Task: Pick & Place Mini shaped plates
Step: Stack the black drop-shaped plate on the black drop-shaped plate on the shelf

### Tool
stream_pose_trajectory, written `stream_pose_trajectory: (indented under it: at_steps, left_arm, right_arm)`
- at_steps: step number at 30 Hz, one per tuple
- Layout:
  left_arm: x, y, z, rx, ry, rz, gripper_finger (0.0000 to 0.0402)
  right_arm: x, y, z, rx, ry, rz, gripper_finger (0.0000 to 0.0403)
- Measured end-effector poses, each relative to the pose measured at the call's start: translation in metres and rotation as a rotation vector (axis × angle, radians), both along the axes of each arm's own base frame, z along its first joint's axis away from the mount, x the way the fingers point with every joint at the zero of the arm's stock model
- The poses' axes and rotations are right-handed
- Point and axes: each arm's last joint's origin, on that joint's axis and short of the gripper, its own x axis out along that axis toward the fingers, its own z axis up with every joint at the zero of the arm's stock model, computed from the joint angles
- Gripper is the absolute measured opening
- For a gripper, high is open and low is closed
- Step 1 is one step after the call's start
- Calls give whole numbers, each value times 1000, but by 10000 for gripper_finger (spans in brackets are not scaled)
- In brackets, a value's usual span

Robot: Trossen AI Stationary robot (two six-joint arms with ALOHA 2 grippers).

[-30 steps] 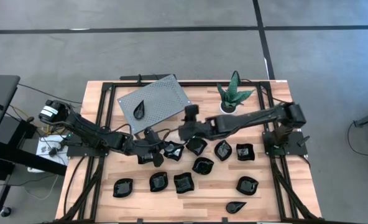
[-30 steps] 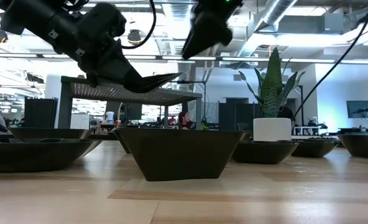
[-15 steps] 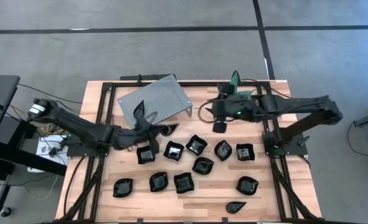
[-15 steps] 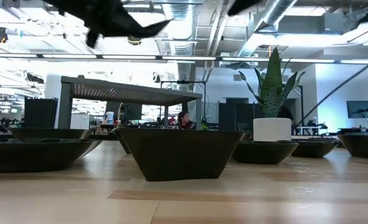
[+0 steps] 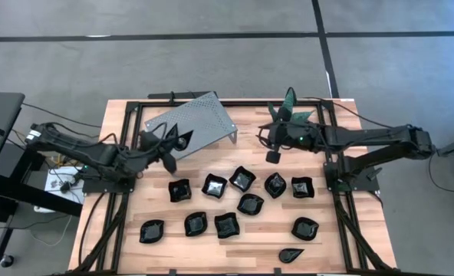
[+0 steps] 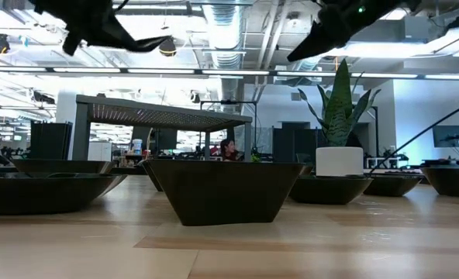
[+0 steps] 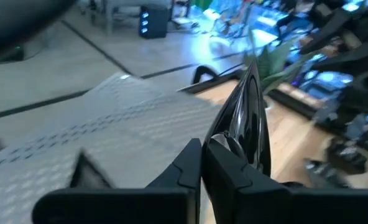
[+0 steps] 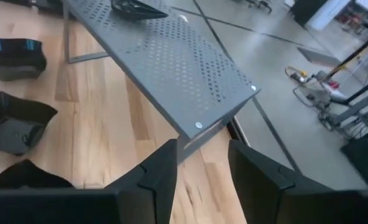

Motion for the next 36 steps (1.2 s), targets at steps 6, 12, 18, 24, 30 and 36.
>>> stream_pose_trajectory:
  at_steps: [6, 12, 18, 24, 30, 36]
  left_arm:
    - [-4, 3, -7, -47, 16, 48, 14]
    - [-9, 18, -16, -82, 65, 168, 14]
    - [-11, 32, -21, -153, 79, 256, 17]
    - [-11, 40, -23, -215, 104, 252, 18]
    - [-10, 39, -25, -247, 107, 241, 18]
    - [-9, 39, -25, -258, 97, 249, 18]
  right_arm:
    - [0, -1, 0, 15, -13, -10, 137]
    - [3, -1, 2, 13, -46, -9, 140]
    - [4, -1, 3, 13, -57, -9, 144]
    - [4, -1, 3, 10, -55, -8, 142]
    - [4, -1, 3, 8, -54, -7, 145]
    - [4, -1, 3, 8, -54, -7, 144]
